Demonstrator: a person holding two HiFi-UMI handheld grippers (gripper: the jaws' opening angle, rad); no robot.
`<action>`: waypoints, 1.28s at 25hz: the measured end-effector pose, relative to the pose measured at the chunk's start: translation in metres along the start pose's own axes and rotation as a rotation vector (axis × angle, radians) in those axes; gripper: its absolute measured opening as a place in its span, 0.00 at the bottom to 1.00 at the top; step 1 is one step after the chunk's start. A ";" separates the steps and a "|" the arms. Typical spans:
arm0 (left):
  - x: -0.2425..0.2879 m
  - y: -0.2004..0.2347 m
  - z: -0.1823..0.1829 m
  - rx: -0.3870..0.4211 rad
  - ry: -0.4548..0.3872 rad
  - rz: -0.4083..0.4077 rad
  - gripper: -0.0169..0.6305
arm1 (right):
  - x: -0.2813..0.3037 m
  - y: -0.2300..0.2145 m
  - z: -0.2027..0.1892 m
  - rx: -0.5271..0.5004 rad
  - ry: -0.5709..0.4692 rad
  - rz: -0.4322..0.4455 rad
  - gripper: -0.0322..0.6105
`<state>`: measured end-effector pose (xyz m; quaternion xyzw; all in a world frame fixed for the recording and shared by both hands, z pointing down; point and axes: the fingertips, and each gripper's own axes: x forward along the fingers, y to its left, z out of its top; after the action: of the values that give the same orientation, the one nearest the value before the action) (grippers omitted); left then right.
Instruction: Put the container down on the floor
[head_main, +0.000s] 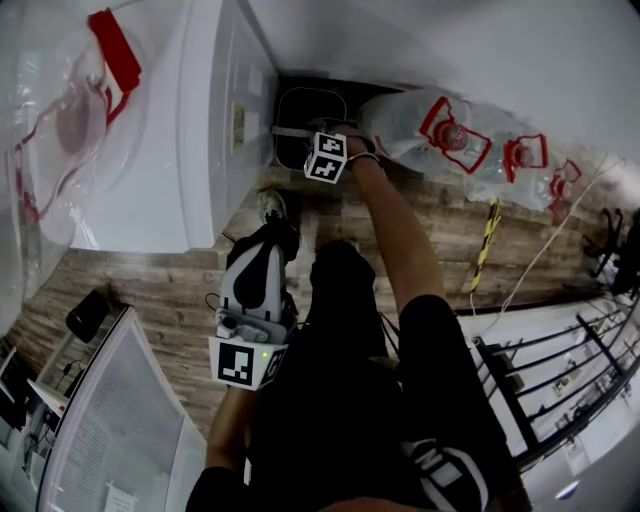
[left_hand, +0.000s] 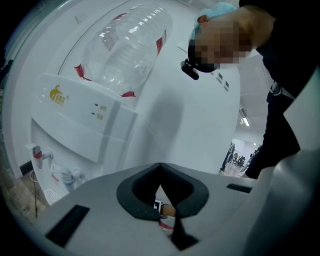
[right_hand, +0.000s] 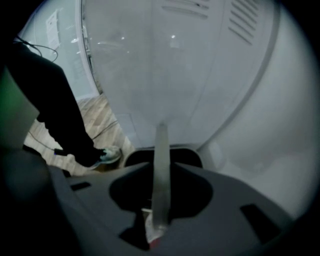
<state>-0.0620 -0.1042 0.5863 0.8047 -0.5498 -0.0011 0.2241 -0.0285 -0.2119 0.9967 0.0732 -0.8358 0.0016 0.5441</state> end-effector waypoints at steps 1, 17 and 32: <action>0.001 0.001 -0.001 0.001 -0.002 -0.001 0.07 | 0.001 -0.002 0.002 -0.007 -0.003 -0.002 0.22; 0.009 0.004 -0.004 -0.032 -0.002 -0.011 0.07 | 0.020 -0.018 -0.004 -0.071 0.046 -0.021 0.22; 0.007 0.007 -0.007 -0.030 0.007 -0.016 0.07 | 0.019 -0.042 -0.010 -0.048 0.103 -0.082 0.23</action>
<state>-0.0642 -0.1099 0.5970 0.8056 -0.5424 -0.0084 0.2381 -0.0219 -0.2551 1.0149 0.0944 -0.8027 -0.0368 0.5877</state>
